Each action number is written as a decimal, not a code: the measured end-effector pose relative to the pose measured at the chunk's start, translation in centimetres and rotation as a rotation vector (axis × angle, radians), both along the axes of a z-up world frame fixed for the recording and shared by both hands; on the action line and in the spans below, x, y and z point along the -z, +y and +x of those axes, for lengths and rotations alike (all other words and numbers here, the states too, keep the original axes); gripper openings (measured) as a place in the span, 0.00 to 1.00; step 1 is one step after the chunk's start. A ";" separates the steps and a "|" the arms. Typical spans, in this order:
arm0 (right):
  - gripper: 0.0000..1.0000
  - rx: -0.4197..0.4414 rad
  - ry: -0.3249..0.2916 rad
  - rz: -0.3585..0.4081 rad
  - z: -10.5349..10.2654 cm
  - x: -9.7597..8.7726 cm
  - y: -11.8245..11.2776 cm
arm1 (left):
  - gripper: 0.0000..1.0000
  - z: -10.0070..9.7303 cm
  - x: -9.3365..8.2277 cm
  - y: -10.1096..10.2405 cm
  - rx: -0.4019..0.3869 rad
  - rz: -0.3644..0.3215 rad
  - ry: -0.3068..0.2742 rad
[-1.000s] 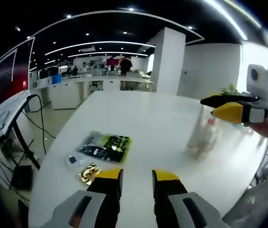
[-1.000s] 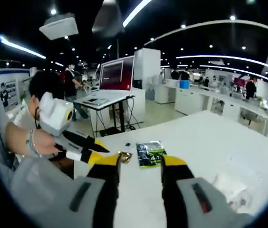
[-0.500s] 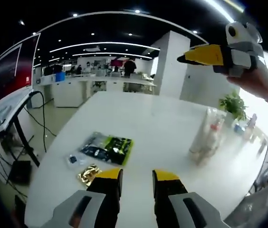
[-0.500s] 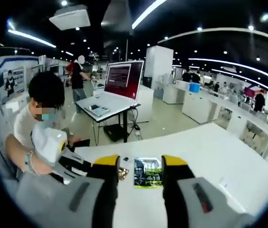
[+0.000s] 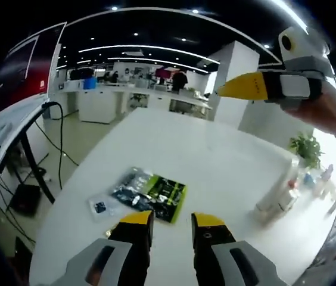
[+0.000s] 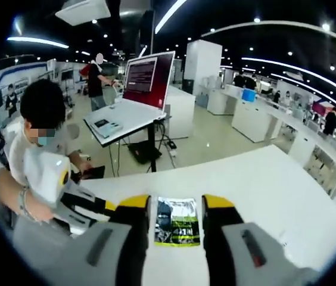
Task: Arrange the skincare products in the storage area until every visible bottle or jar stands upright without overlapping.
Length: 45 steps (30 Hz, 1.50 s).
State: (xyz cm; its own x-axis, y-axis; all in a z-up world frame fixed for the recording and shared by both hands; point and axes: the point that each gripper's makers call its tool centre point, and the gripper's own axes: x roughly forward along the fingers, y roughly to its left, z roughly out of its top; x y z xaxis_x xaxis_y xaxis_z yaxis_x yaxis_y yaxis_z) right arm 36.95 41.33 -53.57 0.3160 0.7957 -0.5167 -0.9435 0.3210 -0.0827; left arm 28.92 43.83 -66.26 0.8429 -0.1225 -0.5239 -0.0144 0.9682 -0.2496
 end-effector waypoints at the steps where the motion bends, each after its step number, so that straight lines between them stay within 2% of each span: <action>1: 0.35 0.000 0.004 -0.003 0.2 0.3 0.2 | 0.27 0.2 0.4 0.1 -0.005 -0.004 0.008; 5: 0.35 0.012 0.024 -0.099 2.2 4.1 0.5 | 0.27 1.0 2.6 0.7 -0.038 -0.031 0.062; 6: 0.35 0.012 0.023 -0.109 2.3 4.5 0.5 | 0.27 1.2 3.1 0.7 -0.050 -0.050 0.071; 8: 0.35 0.009 0.030 -0.175 3.0 6.9 0.1 | 0.27 1.7 3.8 0.4 -0.054 -0.104 0.079; 9: 0.36 0.014 0.055 -0.215 3.2 8.5 -0.3 | 0.28 1.8 4.3 0.2 -0.070 -0.146 0.092; 12: 0.36 0.030 0.081 -0.282 3.9 11.5 -0.9 | 0.28 2.4 5.1 0.4 -0.089 -0.160 0.100; 14: 0.36 0.038 0.103 -0.300 4.3 12.8 -1.0 | 0.28 2.7 5.4 0.4 -0.094 -0.161 0.104; 15: 0.36 0.044 0.128 -0.313 4.5 14.1 -1.0 | 0.28 3.0 5.6 0.5 -0.101 -0.163 0.103; 17: 0.37 0.048 0.137 -0.327 4.8 15.2 -0.9 | 0.28 3.2 6.0 0.5 -0.110 -0.170 0.106; 22: 0.38 0.078 0.186 -0.387 5.4 18.9 -1.2 | 0.29 3.8 7.4 0.0 -0.177 -0.294 0.140; 24: 0.38 0.087 0.199 -0.407 5.6 20.0 -1.4 | 0.29 4.0 7.7 0.0 -0.190 -0.312 0.145; 31: 0.40 0.096 0.241 -0.424 6.2 21.8 -2.2 | 0.29 4.4 8.7 -0.3 -0.184 -0.284 0.170; 38: 0.40 0.064 0.271 -0.446 5.6 23.1 -2.2 | 0.27 4.8 9.4 0.0 -0.188 -0.263 0.170; 41: 0.39 0.072 0.305 -0.430 5.4 23.2 -2.2 | 0.26 5.2 9.5 0.1 -0.191 -0.265 0.163; 45: 0.37 0.055 0.302 -0.429 5.2 23.0 -2.2 | 0.26 5.5 9.4 0.1 -0.185 -0.272 0.151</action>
